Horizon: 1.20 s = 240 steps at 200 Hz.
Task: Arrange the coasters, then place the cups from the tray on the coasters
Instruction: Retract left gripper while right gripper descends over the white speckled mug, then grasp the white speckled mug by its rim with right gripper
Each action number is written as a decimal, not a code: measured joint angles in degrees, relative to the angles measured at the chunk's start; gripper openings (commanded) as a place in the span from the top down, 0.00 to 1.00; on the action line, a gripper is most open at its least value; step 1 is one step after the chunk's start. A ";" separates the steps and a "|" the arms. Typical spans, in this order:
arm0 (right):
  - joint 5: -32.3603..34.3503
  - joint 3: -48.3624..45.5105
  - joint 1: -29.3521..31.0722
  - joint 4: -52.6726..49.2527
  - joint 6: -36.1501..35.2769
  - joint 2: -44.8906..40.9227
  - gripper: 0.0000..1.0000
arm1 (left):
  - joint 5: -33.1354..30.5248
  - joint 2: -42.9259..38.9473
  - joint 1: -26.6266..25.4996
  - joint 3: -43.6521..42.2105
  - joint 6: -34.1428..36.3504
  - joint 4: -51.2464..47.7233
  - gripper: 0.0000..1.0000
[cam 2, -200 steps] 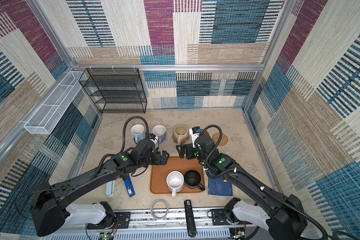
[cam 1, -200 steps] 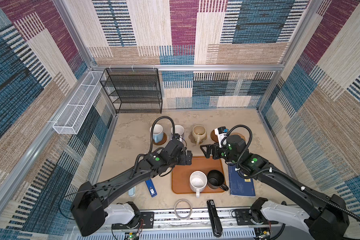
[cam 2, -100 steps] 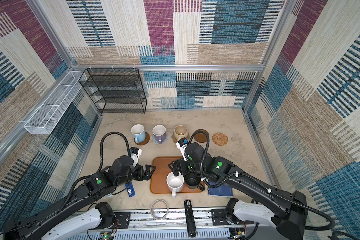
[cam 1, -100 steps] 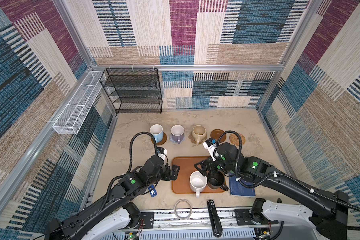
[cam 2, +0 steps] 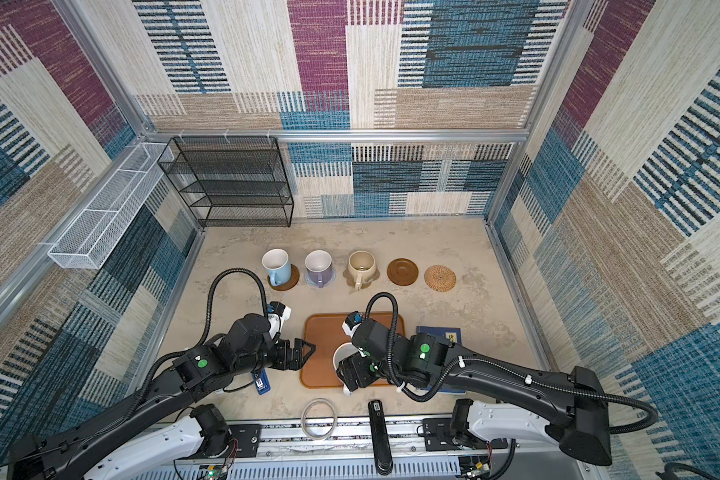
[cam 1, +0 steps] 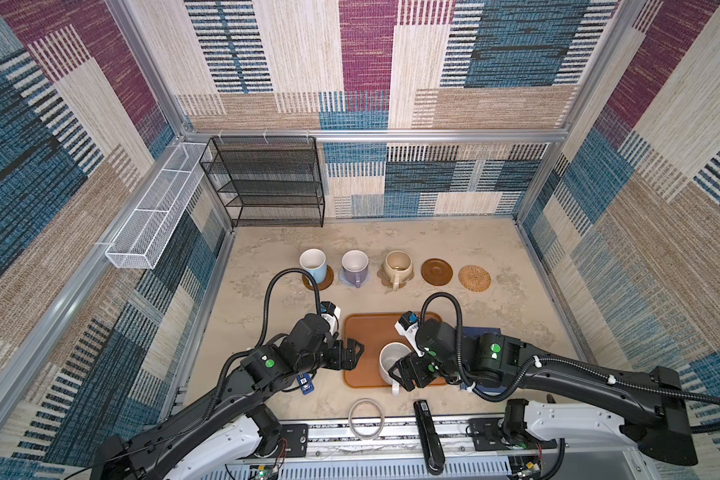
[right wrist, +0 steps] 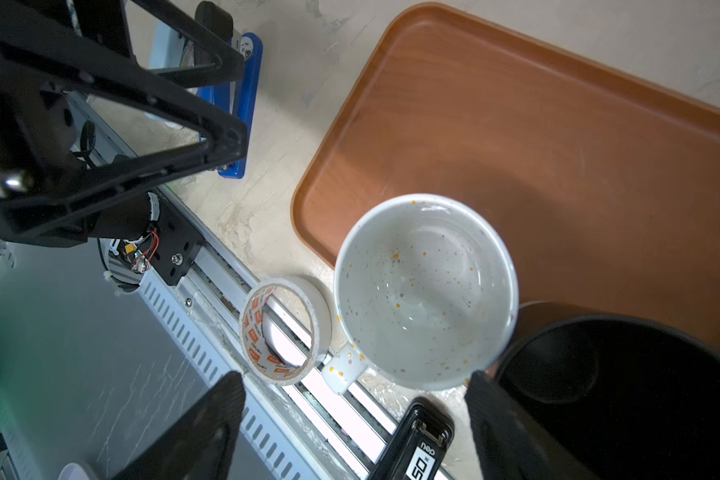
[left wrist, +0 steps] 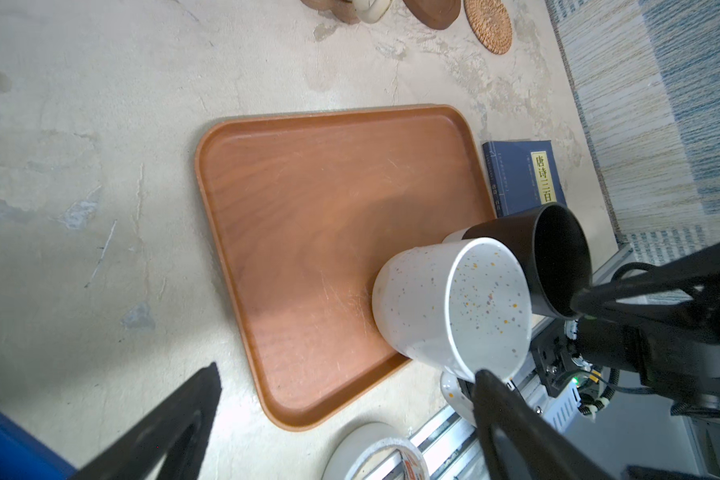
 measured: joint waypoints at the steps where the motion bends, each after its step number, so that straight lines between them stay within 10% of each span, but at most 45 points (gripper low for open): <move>1: 0.00 0.00 0.02 0.00 0.02 0.00 0.21 | 0.04 0.04 0.00 -0.02 -0.02 0.02 0.03; 127: 0.00 -4.59 4.13 -0.26 6.05 0.28 0.36 | 5.92 0.81 0.00 -2.19 -2.51 3.06 0.01; 240: 6.14 -3.89 7.82 1.95 10.23 9.66 0.23 | 7.10 0.24 0.00 -3.34 -3.15 3.65 0.01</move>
